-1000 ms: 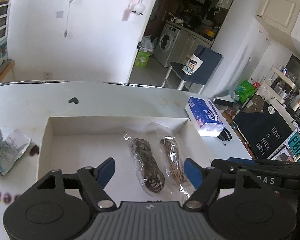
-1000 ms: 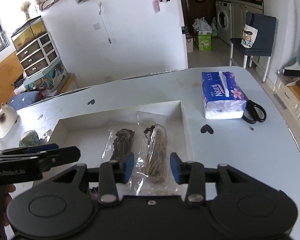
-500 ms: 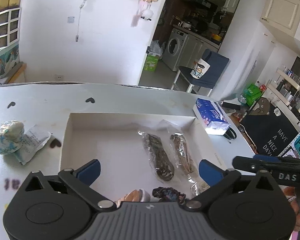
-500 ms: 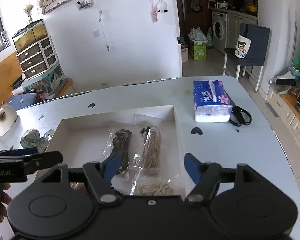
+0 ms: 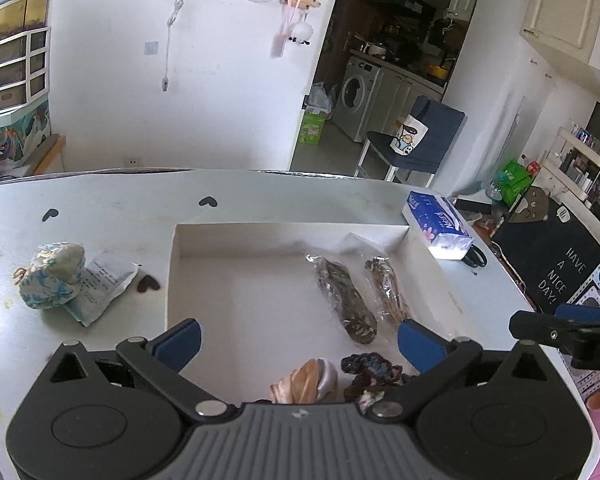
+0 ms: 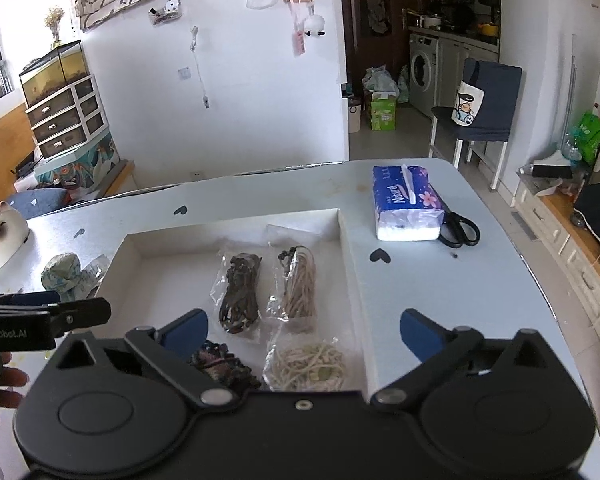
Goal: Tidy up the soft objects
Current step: 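Move both tools from the tray toward the floral pouch and white packet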
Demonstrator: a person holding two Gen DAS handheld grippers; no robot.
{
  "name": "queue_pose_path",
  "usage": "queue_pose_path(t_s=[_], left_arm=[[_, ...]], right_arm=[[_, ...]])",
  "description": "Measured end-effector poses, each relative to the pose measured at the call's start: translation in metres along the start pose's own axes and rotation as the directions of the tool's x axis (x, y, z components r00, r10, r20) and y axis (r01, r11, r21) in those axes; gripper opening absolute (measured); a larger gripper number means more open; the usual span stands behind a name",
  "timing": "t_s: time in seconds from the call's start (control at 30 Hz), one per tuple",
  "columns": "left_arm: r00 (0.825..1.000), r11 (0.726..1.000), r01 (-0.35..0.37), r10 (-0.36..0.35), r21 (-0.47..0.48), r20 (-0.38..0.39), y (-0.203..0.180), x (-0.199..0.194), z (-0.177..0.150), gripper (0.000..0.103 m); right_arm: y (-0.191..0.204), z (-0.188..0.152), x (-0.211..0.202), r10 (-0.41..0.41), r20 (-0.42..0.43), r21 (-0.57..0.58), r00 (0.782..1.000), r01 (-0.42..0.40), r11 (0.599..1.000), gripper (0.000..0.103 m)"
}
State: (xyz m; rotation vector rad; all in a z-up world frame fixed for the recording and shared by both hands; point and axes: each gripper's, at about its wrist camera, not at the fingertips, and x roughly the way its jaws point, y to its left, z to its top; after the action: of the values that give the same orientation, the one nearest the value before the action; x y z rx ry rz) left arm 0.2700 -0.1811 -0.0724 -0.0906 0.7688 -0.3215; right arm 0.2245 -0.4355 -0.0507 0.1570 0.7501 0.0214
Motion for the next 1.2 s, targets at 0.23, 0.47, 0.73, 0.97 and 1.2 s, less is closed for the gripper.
queue_pose_path(t_s=[0.23, 0.47, 0.73, 0.97, 1.2], left_arm=[[1.000, 1.000, 0.017, -0.017, 0.021, 0.005, 0.022, -0.012, 0.001, 0.103], [1.000, 1.000, 0.011, -0.011, 0.023, 0.003, 0.055, -0.027, 0.000, 0.103], [1.000, 1.000, -0.001, 0.000, 0.013, 0.009, 0.101, -0.042, 0.001, 0.103], [1.000, 1.000, -0.009, 0.009, -0.004, 0.018, 0.141, -0.054, 0.001, 0.103], [0.999, 1.000, -0.019, 0.019, -0.021, 0.028, 0.176, -0.063, 0.003, 0.103]], right_arm=[[0.024, -0.005, -0.005, -0.038, 0.007, 0.011, 0.999, 0.038, 0.999, 0.103], [0.055, -0.010, -0.004, -0.060, 0.003, 0.032, 0.998, 0.060, 0.998, 0.103], [0.101, -0.016, -0.001, -0.048, 0.001, 0.037, 0.999, 0.048, 0.998, 0.103], [0.142, -0.017, 0.004, -0.031, 0.003, 0.029, 1.000, 0.031, 0.999, 0.103], [0.177, -0.019, 0.009, -0.019, 0.011, 0.029, 1.000, 0.019, 0.999, 0.103]])
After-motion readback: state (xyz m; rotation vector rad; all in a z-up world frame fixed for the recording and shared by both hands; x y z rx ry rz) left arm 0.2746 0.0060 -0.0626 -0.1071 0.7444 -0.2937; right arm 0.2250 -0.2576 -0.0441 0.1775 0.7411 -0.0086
